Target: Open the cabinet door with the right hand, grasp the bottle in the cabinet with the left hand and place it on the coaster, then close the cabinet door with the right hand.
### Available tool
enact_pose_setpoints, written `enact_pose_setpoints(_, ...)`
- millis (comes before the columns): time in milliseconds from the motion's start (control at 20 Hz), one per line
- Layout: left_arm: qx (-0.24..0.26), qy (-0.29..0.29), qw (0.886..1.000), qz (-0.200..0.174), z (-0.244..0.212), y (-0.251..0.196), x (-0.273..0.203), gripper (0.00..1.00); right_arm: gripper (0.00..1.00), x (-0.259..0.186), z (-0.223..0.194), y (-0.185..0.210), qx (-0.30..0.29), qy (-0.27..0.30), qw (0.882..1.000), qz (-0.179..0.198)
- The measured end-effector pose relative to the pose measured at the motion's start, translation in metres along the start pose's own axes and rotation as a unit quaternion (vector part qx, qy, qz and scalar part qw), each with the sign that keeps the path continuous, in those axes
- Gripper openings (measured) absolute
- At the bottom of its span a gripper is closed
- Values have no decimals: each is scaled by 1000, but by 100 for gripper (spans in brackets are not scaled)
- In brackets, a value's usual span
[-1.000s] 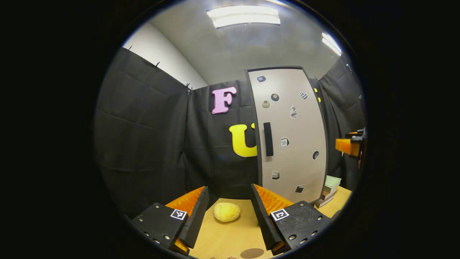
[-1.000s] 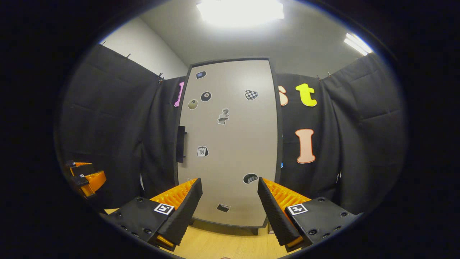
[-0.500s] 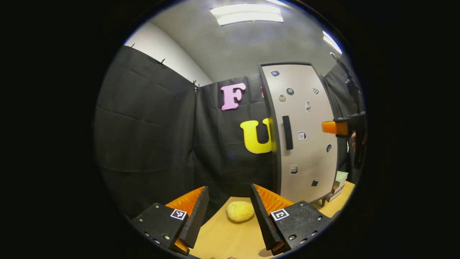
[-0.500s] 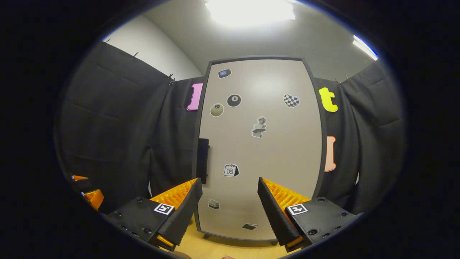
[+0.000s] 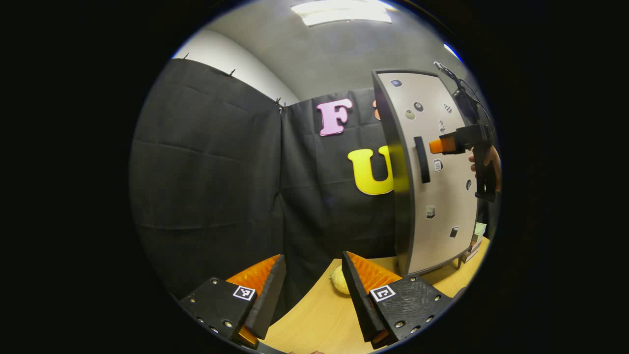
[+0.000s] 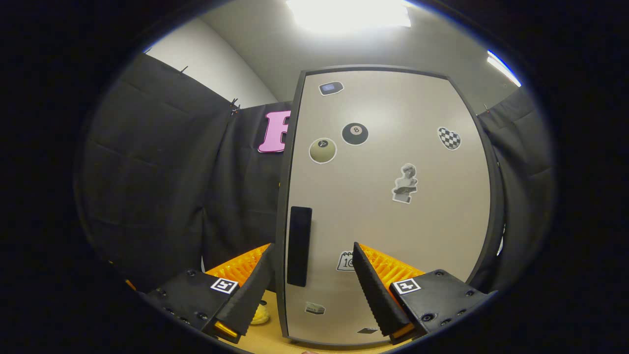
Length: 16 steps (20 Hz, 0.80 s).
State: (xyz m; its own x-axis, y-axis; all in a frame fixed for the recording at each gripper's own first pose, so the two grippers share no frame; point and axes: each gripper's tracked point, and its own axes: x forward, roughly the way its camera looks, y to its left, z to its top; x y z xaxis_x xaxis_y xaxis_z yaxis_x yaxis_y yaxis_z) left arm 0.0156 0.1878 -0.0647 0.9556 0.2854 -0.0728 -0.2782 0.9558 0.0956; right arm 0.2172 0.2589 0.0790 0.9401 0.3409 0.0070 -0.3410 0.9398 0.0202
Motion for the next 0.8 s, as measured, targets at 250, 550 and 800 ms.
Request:
enact_pose_setpoints(250, 3, 4, 1000, 11, -7, 18, 14, 66, 98, 35, -11, 13, -5, 25, 1000, -16)
enact_pose_setpoints(550, 0, -1, 1000, 14, -7, 20, 16, 67, 79, 53, -26, 15, 2, 58, 998, -37)
enact_pose_setpoints(800, -5, -1, 1000, 12, -6, 19, 16, 67, 72, 60, -39, 17, 17, 100, 994, -39)
